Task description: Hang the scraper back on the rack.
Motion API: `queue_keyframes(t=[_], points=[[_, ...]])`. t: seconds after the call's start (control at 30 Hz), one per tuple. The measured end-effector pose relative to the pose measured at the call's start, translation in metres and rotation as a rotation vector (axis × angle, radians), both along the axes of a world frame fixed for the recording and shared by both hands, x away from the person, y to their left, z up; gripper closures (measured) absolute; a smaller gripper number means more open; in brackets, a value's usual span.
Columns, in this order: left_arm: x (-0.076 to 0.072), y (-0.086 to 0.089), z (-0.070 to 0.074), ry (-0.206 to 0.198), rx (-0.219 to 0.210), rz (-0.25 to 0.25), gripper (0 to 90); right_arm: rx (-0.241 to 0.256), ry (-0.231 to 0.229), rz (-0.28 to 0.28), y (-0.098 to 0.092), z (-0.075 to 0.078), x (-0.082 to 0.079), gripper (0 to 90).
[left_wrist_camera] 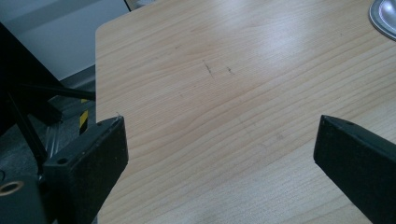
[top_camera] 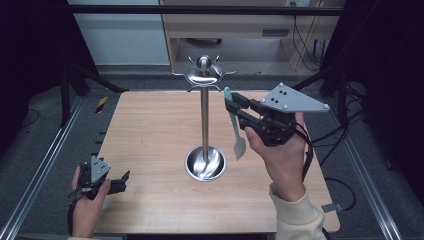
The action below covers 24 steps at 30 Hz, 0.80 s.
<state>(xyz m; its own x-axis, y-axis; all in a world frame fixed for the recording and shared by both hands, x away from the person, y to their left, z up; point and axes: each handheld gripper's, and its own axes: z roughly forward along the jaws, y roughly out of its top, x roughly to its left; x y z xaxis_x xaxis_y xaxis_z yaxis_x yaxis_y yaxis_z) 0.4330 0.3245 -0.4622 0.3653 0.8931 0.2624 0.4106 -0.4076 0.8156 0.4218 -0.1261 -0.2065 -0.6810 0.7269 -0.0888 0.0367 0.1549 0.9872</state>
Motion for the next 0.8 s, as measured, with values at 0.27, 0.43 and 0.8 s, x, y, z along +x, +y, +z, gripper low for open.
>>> queue_keyframes(t=[0.27,0.43,0.8], points=[[0.0,0.0,0.0,-0.001,0.0,0.001,2.8,-0.006,0.019,-0.003,0.003,0.0,0.004,74.2],[0.0,0.0,0.0,0.002,0.002,-0.003,2.7,-0.02,0.03,0.002,0.006,-0.001,0.006,74.2],[0.0,0.0,0.0,0.003,0.002,-0.004,2.7,-0.027,0.05,-0.004,0.012,-0.004,0.014,74.1]])
